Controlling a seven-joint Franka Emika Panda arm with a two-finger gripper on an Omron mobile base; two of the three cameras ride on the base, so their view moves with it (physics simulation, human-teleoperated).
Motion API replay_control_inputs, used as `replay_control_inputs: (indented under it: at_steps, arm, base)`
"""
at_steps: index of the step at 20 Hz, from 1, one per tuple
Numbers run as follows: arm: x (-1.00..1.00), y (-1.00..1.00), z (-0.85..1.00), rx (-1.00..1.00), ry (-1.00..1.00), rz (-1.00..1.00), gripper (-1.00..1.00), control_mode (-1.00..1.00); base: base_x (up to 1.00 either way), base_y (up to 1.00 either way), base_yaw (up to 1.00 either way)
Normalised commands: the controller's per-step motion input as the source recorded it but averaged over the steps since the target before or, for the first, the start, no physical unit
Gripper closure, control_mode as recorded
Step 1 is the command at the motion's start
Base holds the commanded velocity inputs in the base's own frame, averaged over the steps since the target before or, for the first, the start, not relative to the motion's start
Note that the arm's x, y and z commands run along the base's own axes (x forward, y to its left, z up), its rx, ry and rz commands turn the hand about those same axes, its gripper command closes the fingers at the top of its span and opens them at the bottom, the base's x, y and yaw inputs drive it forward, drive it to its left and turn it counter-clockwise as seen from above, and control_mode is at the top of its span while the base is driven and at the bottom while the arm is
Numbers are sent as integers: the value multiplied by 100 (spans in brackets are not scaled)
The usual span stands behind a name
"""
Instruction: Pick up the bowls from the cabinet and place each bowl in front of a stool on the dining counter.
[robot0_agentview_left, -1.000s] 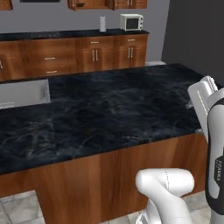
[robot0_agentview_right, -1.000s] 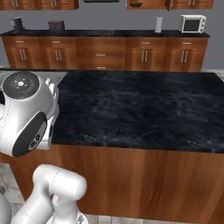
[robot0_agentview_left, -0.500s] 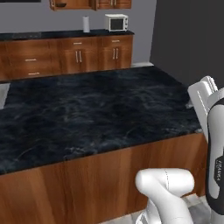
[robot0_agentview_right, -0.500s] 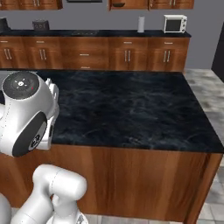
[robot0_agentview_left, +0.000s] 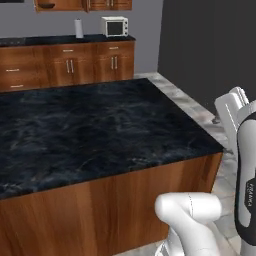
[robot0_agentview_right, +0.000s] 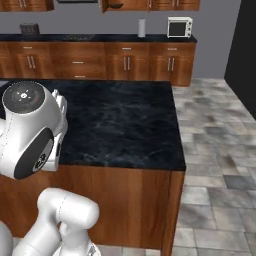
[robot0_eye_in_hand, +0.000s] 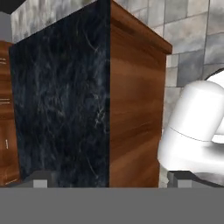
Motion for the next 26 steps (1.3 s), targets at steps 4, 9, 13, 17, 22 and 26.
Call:
replay_control_inputs:
  at_steps: [4, 9, 13, 17, 22, 26]
  arm:
    - [0, 0, 0, 0, 0, 0, -100, 100]
    - [0, 0, 0, 0, 0, 0, -100, 100]
    - [0, 0, 0, 0, 0, 0, -100, 100]
    - [0, 0, 0, 0, 0, 0, -100, 100]
    - [0, 0, 0, 0, 0, 0, -100, 100]
    - [0, 0, 0, 0, 0, 0, -100, 100]
  base:
    - [8, -100, 0]
    - [22, -100, 0]
    - [41, -100, 0]
    - [56, -100, 0]
    - [73, -100, 0]
    - [100, -100, 2]
